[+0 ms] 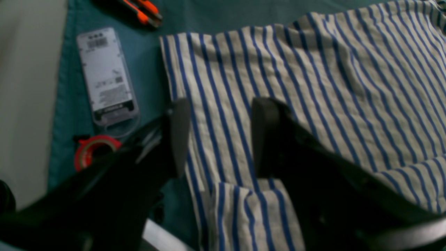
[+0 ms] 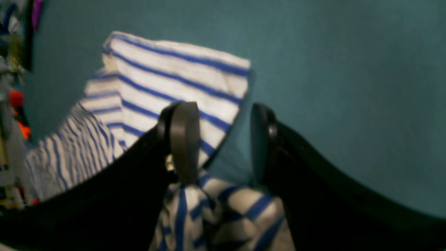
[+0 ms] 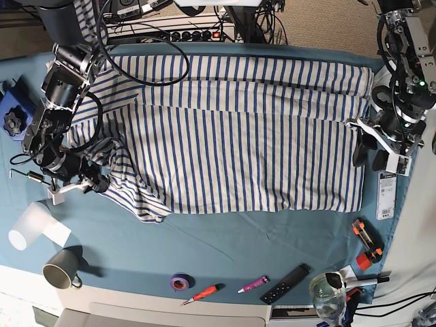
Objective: Fold the T-shirt properly
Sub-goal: 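Grasp the shirt's hem corners with both grippers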
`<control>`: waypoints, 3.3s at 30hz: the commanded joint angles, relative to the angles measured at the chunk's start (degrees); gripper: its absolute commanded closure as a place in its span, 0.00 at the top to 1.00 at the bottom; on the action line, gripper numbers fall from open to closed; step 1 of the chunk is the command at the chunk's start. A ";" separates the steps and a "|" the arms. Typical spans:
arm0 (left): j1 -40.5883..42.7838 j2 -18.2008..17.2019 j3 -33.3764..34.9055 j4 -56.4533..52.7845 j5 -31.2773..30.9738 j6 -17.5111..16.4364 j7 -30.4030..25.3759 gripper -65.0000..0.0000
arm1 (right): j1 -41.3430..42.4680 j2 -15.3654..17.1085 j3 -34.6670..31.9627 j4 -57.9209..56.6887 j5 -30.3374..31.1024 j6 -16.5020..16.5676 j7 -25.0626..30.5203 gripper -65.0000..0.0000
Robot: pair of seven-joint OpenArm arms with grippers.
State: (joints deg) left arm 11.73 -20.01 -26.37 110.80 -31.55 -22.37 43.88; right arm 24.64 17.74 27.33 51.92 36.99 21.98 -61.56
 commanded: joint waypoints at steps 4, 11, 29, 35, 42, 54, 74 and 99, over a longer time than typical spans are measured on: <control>-0.48 -0.81 -0.39 0.94 -0.66 -0.02 -1.31 0.45 | 1.11 -1.42 0.04 -0.66 -0.39 0.35 0.11 0.38; -0.48 -0.81 -0.39 0.94 -0.66 -0.02 -1.36 0.45 | 1.22 -5.35 0.04 -0.66 -1.73 0.26 0.33 0.38; -17.86 -2.08 15.82 -12.28 12.55 8.96 -1.44 0.45 | 1.22 -5.64 0.04 -0.66 -3.45 0.31 -0.20 0.38; -27.96 -2.05 23.02 -20.79 22.51 15.89 1.16 0.45 | 1.22 -5.64 0.04 -0.66 -5.14 0.98 -0.33 0.38; -38.66 -2.03 25.88 -37.38 25.35 17.38 8.85 0.45 | 1.22 -5.66 0.04 -0.66 -5.33 1.38 -0.39 0.38; -42.36 -1.22 25.88 -52.52 21.99 12.70 6.29 0.45 | 1.20 -5.66 0.04 -0.66 -5.33 1.40 -1.27 0.38; -43.08 -1.29 25.81 -52.68 21.33 12.46 8.07 0.00 | 4.00 -5.09 0.04 -0.59 -4.90 2.10 0.44 0.00; -46.16 -4.92 22.64 -40.44 5.79 11.72 29.16 0.00 | 7.43 -4.70 0.00 17.84 -0.07 5.16 -18.01 0.00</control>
State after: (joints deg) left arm -32.62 -24.12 -3.22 69.32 -25.58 -10.55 73.43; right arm 30.15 12.27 27.38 68.75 35.55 26.92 -80.77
